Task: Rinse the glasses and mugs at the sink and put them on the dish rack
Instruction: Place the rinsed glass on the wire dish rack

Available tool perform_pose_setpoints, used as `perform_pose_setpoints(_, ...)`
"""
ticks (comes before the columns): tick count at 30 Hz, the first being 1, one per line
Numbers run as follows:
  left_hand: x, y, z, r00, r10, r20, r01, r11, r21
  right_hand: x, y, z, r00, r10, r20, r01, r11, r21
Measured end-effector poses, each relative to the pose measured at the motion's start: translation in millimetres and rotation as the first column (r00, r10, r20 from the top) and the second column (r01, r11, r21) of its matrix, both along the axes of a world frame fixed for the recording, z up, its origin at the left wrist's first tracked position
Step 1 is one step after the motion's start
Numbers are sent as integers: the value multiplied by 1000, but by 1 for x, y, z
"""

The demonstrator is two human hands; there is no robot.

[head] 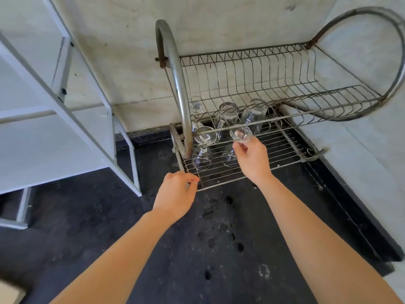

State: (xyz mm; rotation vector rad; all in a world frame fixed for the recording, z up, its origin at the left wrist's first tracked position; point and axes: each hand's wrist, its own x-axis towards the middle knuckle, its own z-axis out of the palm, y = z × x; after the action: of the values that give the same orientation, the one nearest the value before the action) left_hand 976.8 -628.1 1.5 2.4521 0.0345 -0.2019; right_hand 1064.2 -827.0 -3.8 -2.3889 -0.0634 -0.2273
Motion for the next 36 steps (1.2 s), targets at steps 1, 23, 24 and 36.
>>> perform_pose_setpoints(1, 1, 1, -1, 1000, -5, -13, 5, 1000, 4, 3, 0, -1, 1000, -6, -19, 5, 1000, -15)
perform_pose_setpoints(23, -39, 9, -2, 989, 133, 62, -127, 988, -89, -72, 28, 14, 980, -33, -196, 61, 988, 139)
perform_pose_setpoints(24, -50, 14, 1, 986, 153, 61, -147, 985, -90, -82, 37, 16, 982, 5, -190, 20, 991, 133)
perform_pose_setpoints(36, -273, 161, 31, 805, 593, -5, -592, 805, 33, -264, 225, 21, 750, 580, -318, -595, 802, 58)
